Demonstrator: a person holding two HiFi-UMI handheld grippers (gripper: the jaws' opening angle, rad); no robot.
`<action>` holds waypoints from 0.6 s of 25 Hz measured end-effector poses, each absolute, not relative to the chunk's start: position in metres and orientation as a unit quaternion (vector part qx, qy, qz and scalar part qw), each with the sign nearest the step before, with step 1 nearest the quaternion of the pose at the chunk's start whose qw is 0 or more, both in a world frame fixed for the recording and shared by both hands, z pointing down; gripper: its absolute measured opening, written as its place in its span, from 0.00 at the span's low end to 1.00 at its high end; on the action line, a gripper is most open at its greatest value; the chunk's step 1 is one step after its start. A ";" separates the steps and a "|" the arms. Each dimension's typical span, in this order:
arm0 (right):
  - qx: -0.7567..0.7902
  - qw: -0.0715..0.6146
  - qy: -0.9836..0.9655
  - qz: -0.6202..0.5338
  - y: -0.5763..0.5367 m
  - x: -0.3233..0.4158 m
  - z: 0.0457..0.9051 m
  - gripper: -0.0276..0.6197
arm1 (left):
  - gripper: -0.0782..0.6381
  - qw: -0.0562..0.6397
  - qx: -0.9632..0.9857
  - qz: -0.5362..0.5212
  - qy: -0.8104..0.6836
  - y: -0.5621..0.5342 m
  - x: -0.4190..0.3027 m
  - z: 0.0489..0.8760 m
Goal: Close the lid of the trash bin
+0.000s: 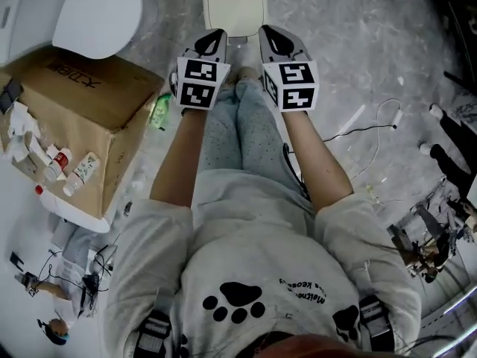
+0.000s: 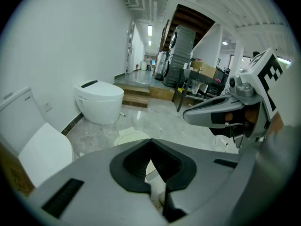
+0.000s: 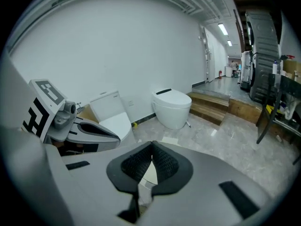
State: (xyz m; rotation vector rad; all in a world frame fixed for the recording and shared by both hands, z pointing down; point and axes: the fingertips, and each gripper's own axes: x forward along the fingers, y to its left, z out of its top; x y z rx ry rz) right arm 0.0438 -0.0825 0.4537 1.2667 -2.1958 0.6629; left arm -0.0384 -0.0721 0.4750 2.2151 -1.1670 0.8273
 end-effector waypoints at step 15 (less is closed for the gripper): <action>0.502 0.170 -0.838 0.132 -0.044 0.045 0.222 0.09 | 0.14 0.137 0.843 0.188 -0.486 -0.048 -0.034 0.233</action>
